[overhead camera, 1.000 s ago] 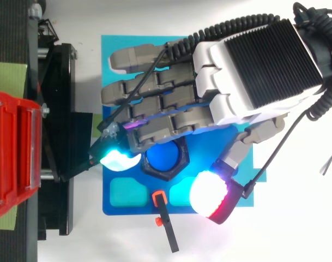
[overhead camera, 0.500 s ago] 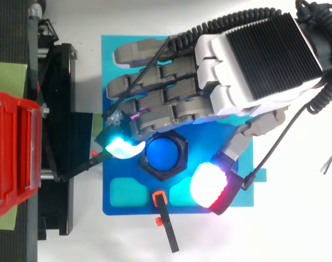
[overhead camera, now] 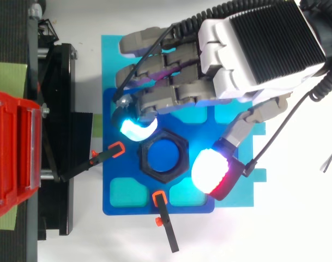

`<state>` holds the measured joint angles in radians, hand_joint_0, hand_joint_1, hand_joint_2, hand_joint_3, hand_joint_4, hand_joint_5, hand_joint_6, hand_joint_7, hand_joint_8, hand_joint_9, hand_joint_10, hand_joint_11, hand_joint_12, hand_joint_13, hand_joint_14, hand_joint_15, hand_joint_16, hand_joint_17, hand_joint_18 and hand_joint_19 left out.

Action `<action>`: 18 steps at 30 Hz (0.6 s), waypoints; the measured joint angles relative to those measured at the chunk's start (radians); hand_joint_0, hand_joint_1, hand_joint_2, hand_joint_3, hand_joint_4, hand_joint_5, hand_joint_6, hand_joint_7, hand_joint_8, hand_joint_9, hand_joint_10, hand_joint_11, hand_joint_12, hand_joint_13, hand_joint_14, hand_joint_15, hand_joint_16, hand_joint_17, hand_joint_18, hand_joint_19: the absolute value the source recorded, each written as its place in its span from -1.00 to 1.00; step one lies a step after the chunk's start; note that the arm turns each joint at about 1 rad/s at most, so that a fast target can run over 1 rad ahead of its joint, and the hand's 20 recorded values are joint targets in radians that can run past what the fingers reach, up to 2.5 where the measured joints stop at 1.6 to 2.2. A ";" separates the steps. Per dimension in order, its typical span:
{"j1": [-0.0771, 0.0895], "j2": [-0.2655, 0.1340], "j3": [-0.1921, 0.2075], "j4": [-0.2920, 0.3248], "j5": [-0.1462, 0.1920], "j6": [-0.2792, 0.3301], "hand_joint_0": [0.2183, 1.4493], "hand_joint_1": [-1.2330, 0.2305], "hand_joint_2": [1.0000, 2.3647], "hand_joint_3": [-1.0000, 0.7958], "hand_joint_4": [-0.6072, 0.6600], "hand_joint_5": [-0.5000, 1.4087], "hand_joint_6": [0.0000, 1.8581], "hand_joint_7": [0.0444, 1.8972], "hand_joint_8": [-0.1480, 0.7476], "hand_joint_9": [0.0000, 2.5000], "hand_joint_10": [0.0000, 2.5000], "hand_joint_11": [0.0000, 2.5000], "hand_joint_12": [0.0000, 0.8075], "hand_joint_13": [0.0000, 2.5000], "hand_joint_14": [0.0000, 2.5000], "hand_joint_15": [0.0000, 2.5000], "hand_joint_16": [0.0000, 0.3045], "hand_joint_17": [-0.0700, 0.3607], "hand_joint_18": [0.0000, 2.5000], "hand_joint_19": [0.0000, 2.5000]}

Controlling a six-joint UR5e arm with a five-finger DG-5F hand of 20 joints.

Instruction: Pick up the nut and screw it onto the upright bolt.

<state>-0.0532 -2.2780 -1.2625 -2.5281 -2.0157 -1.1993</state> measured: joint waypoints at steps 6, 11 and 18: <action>-0.017 0.001 0.000 0.000 -0.007 0.000 -0.55 0.26 -1.00 -0.44 0.37 -0.50 -0.46 0.43 -0.01 -0.31 -1.00 -1.00 -0.33 -0.51 -1.00 -1.00 -0.84 -0.41 -0.73 -1.00; -0.028 0.001 0.000 0.000 -0.014 0.001 -0.55 0.27 -1.00 -0.44 0.39 -0.47 -0.46 0.46 -0.01 -0.26 -1.00 -1.00 -0.34 -0.49 -1.00 -1.00 -0.84 -0.42 -0.72 -1.00; -0.044 0.002 0.003 0.001 -0.017 0.003 -0.54 0.30 -1.00 -0.44 0.41 -0.51 -0.46 0.19 -0.04 -0.23 -1.00 -1.00 -0.34 -0.47 -1.00 -1.00 -0.84 -0.42 -0.70 -1.00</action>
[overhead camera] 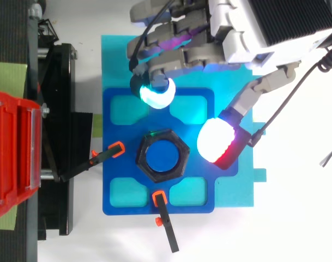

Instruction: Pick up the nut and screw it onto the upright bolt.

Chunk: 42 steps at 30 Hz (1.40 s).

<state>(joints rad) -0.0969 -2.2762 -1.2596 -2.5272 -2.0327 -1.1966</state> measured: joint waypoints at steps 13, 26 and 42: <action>-0.010 -0.001 0.131 -0.028 -0.089 0.045 -0.58 0.34 -1.00 -0.44 0.27 -0.66 -0.46 -0.47 -0.18 -0.52 -1.00 -1.00 -0.24 -0.67 -1.00 -1.00 -0.78 -0.32 -0.88 -1.00; 0.025 -0.002 0.052 0.083 -0.099 0.190 -0.57 0.38 -1.00 -0.44 0.24 -0.66 -0.46 -0.47 -0.18 -0.55 -1.00 -1.00 -0.23 -0.69 -1.00 -1.00 -0.78 -0.32 -0.91 -1.00; 0.025 -0.003 0.039 0.020 -0.066 0.140 -0.56 0.32 -1.00 -0.44 0.27 -0.64 -0.46 -0.41 -0.14 -0.51 -1.00 -1.00 -0.23 -0.66 -1.00 -1.00 -0.77 -0.32 -0.87 -0.98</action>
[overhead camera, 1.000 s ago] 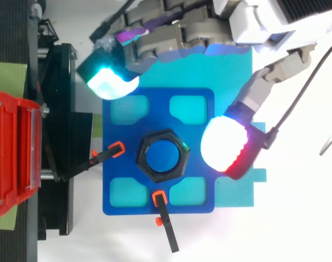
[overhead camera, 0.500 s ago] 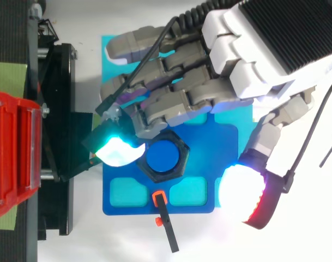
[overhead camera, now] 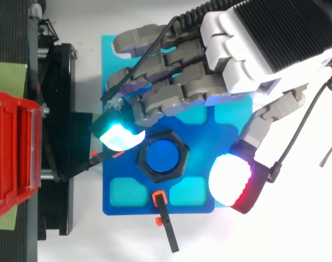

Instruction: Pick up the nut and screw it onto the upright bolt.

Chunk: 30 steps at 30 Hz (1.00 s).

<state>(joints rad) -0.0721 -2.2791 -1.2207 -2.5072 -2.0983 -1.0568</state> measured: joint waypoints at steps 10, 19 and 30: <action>-0.002 0.000 0.000 -0.027 0.001 -0.001 -0.57 0.27 -1.00 -0.44 0.28 -0.64 -0.46 -0.38 -0.12 -0.48 -1.00 -1.00 -0.21 -0.64 -1.00 -1.00 -0.77 -0.31 -0.85 -0.97; -0.002 0.000 -0.007 -0.077 0.027 0.011 -0.57 0.26 -1.00 -0.44 0.29 -0.63 -0.46 -0.35 -0.12 -0.48 -1.00 -1.00 -0.20 -0.63 -1.00 -1.00 -0.77 -0.30 -0.83 -0.96; -0.005 0.000 -0.019 -0.094 0.068 0.035 -0.57 0.26 -1.00 -0.44 0.31 -0.62 -0.46 -0.28 -0.10 -0.47 -1.00 -1.00 -0.19 -0.62 -1.00 -1.00 -0.76 -0.29 -0.81 -0.94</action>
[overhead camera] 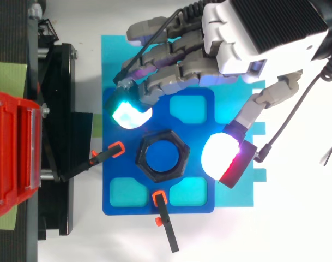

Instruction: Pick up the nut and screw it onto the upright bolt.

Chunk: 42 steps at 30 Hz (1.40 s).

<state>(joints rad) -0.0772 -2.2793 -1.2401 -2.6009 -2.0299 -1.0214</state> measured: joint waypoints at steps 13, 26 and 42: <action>0.013 0.000 0.000 0.001 0.003 -0.011 -0.57 0.26 -1.00 -0.44 0.32 -0.61 -0.46 -0.23 -0.08 -0.45 -1.00 -1.00 -0.17 -0.60 -1.00 -1.00 -0.76 -0.29 -0.78 -0.92; 0.031 0.000 -0.019 0.012 0.005 -0.021 -0.56 0.26 -1.00 -0.44 0.36 -0.59 -0.46 -0.12 -0.06 -0.43 -1.00 -1.00 -0.17 -0.57 -1.00 -1.00 -0.75 -0.28 -0.76 -0.90; 0.015 0.001 -0.021 0.016 0.002 -0.019 -0.55 0.26 -1.00 -0.44 0.32 -0.53 -0.46 0.43 -0.03 -0.40 -1.00 -1.00 -0.18 -0.55 -1.00 -1.00 -0.75 -0.28 -0.73 -0.89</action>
<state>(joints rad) -0.0622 -2.2782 -1.2609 -2.5852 -2.0283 -1.0403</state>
